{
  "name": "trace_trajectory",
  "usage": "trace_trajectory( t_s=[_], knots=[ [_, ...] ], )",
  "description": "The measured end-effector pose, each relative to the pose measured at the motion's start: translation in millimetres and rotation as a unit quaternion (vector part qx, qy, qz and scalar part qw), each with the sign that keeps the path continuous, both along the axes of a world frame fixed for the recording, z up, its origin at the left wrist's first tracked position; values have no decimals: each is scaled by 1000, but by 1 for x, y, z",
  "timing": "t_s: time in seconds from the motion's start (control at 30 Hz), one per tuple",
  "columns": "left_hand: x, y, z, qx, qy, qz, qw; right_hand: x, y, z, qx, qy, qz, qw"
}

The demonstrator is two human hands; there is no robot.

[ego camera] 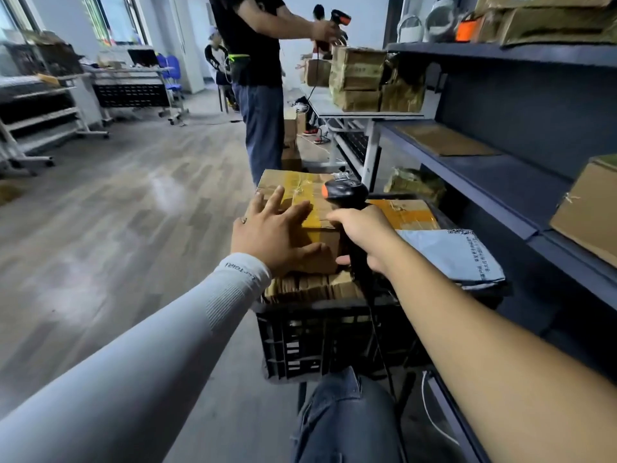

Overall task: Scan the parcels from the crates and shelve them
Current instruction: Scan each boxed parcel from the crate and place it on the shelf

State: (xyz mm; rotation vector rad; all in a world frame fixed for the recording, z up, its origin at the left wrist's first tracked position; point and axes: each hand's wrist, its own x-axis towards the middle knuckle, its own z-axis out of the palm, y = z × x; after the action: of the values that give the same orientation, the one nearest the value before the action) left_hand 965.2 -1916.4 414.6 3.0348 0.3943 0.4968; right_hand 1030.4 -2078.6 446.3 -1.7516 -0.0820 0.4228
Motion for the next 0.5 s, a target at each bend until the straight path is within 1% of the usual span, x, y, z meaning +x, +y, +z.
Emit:
trace_trajectory(
  t_s=[0.17, 0.33, 0.5],
  knots=[
    [-8, -9, -5, 35, -54, -1, 998, 1, -4, 2, 33, 8, -19, 999],
    [-27, -26, 7, 49, -95, -2, 994, -14, -18, 11, 49, -19, -26, 998],
    [-43, -66, 20, 54, -153, -21, 987, -37, -58, 28, 59, -70, -61, 994]
  ],
)
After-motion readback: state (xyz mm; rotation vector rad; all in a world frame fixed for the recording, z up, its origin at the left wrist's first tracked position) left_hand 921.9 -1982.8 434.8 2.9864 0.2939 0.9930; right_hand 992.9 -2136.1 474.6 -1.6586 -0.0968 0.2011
